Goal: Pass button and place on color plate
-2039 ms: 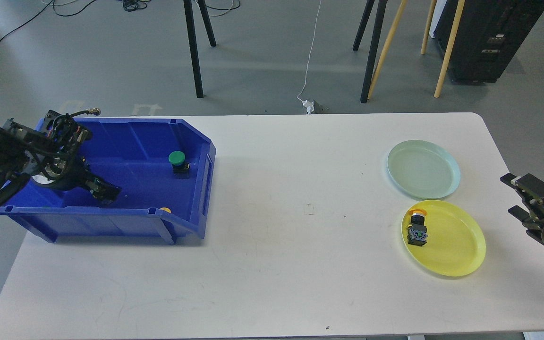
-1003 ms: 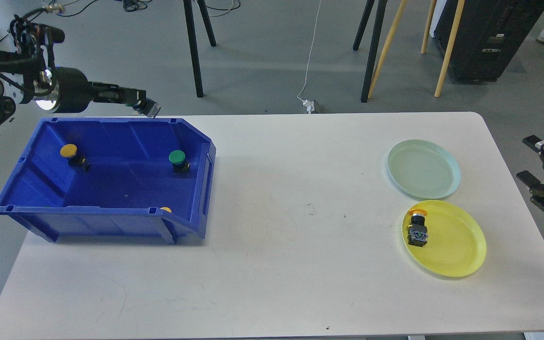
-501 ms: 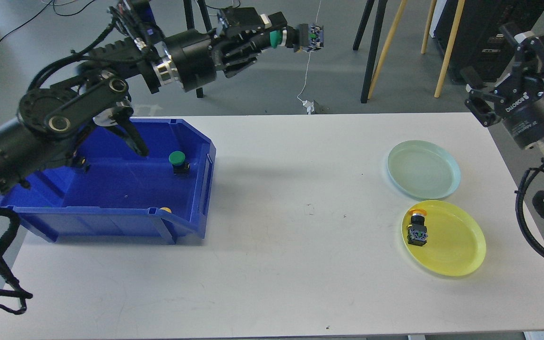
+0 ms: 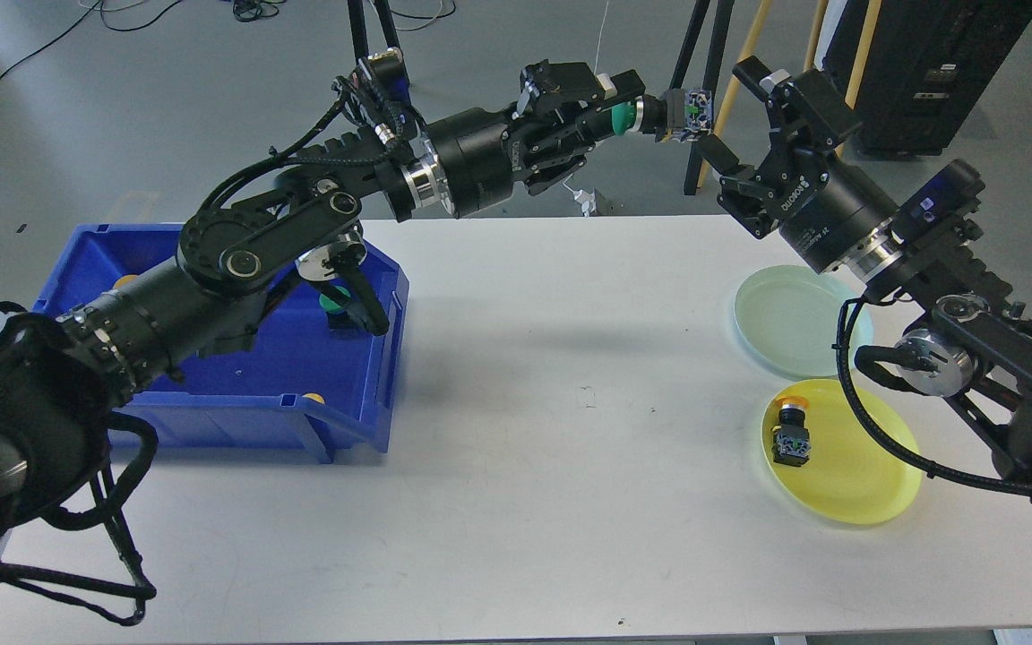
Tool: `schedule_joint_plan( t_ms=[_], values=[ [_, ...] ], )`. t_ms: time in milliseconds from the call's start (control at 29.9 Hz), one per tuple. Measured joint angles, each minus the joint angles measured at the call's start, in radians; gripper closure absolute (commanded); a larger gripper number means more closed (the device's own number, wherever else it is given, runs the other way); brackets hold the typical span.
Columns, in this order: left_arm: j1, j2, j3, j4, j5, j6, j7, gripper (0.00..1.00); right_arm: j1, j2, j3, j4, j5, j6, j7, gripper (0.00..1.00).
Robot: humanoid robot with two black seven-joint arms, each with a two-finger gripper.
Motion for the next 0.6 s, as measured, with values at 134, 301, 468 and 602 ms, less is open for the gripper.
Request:
schedule_joint_plan(
  t_ms=[134,301,468,602],
  values=[
    [0.004,-0.01,0.0,0.005,0.0,0.0,0.0,0.97,0.01,0.009,-0.022,-0.001,0.0,-0.001,0.0,0.02],
    [0.004,-0.017,0.0,0.02,-0.001,0.0,0.0,0.97,0.047,0.04,-0.082,-0.001,0.0,-0.001,0.0,0.07],
    [0.004,-0.022,-0.001,0.03,-0.003,0.0,0.0,0.97,0.056,0.051,-0.091,0.002,0.0,-0.026,0.0,0.42],
    [0.004,-0.024,-0.001,0.038,-0.013,0.0,0.0,0.97,0.056,0.046,-0.092,0.005,0.0,-0.038,0.0,0.54]
  ],
)
